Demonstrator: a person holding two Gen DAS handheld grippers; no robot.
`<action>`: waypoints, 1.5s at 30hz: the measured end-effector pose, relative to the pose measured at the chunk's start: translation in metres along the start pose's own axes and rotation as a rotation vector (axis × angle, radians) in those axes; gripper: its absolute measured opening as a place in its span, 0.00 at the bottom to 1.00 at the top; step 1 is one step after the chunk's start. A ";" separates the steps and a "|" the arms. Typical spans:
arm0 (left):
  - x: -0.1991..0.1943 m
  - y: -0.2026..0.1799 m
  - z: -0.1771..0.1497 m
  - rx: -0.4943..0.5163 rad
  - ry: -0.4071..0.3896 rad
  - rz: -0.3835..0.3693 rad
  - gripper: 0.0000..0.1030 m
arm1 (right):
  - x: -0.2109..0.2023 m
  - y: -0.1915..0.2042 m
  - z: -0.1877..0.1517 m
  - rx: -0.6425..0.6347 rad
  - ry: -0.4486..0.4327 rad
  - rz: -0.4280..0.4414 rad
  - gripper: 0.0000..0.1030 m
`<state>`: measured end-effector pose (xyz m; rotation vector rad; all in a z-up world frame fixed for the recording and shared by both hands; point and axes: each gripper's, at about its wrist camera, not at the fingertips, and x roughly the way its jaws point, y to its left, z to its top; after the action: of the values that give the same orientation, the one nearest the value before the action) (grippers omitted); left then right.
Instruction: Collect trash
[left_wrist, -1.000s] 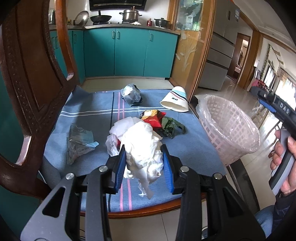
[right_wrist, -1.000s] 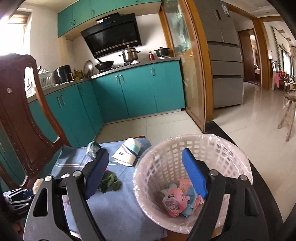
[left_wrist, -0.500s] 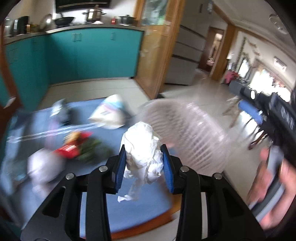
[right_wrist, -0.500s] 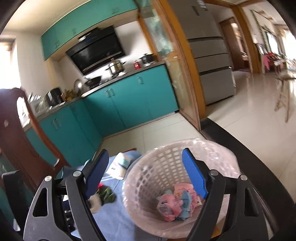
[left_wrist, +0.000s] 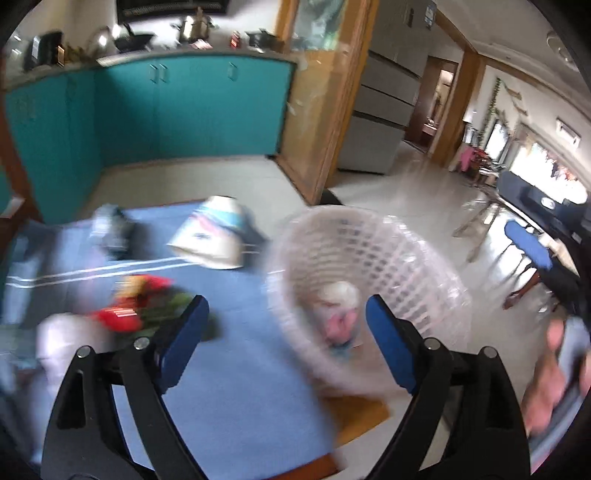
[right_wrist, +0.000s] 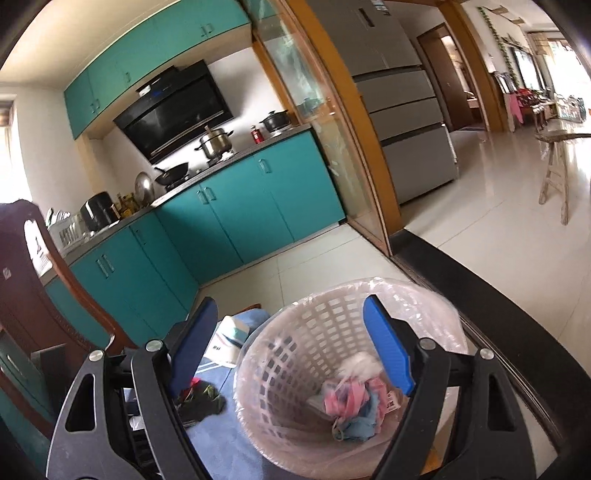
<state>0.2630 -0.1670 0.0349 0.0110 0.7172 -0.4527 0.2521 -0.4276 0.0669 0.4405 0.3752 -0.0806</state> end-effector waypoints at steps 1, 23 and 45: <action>-0.017 0.013 -0.006 0.009 -0.018 0.026 0.87 | 0.001 0.005 -0.002 -0.012 0.006 0.006 0.77; -0.121 0.170 -0.064 -0.134 -0.039 0.263 0.96 | 0.001 0.143 -0.098 -0.422 0.178 0.190 0.77; -0.104 0.153 -0.067 -0.116 -0.002 0.240 0.96 | 0.005 0.135 -0.099 -0.421 0.184 0.166 0.77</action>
<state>0.2136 0.0235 0.0281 -0.0127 0.7287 -0.1816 0.2445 -0.2626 0.0362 0.0609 0.5209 0.1991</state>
